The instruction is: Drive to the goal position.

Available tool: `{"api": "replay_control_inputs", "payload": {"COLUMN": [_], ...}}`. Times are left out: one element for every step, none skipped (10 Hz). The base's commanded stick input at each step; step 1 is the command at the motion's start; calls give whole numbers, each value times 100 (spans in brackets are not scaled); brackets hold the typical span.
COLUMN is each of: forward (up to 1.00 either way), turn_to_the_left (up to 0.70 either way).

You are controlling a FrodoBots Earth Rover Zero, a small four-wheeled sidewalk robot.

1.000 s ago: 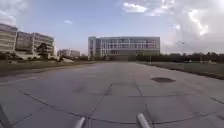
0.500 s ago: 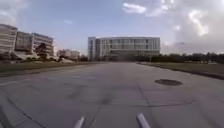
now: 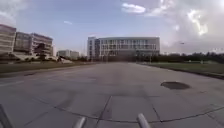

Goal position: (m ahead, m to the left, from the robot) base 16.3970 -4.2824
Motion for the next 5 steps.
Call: {"api": "replay_control_inputs", "payload": {"forward": [70, 70, 70, 70, 70], "turn_to_the_left": [0, 0, 0, 0, 0]}}
